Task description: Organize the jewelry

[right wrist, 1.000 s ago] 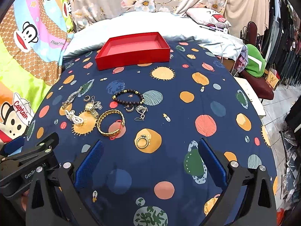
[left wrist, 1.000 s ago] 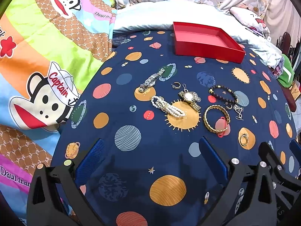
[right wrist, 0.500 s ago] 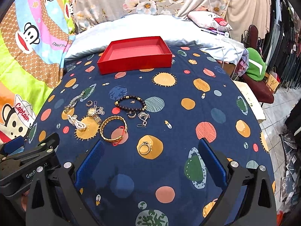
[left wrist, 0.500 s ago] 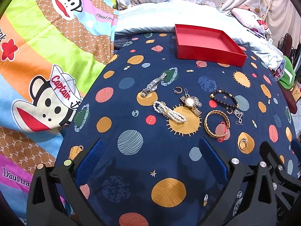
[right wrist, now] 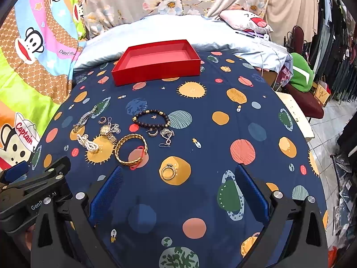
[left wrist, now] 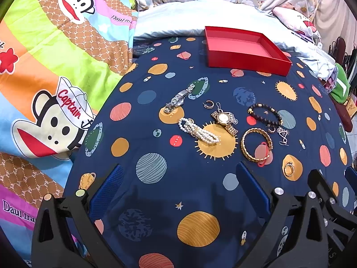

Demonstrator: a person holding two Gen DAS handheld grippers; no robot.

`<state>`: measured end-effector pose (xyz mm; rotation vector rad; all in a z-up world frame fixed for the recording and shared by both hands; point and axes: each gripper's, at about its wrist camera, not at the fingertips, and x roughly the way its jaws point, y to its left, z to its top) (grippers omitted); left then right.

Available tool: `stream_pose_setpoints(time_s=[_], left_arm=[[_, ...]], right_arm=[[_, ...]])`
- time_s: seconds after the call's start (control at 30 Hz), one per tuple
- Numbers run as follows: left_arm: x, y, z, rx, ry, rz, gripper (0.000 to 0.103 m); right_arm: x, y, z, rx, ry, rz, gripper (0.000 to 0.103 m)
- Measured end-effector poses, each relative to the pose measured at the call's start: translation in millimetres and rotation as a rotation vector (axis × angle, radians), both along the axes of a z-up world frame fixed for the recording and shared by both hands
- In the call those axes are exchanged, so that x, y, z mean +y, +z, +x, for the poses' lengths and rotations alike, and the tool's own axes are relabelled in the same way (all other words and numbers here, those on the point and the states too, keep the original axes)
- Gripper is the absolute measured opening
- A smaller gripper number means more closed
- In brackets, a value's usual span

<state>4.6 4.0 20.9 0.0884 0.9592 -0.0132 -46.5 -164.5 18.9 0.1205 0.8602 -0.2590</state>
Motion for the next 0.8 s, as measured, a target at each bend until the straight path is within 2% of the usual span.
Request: stream_pose_setpoints(time_s=[0.53,0.8], left_arm=[[0,0,2,-0.001,0.010,0.017,0.098],[9,-1,9,0.018,0.030,-0.020,0.098]], right_arm=[[-4,-3,7,0.006,0.013,0.025,0.098],[-6,-6,18,0.021,0.031,0.043,0.098]])
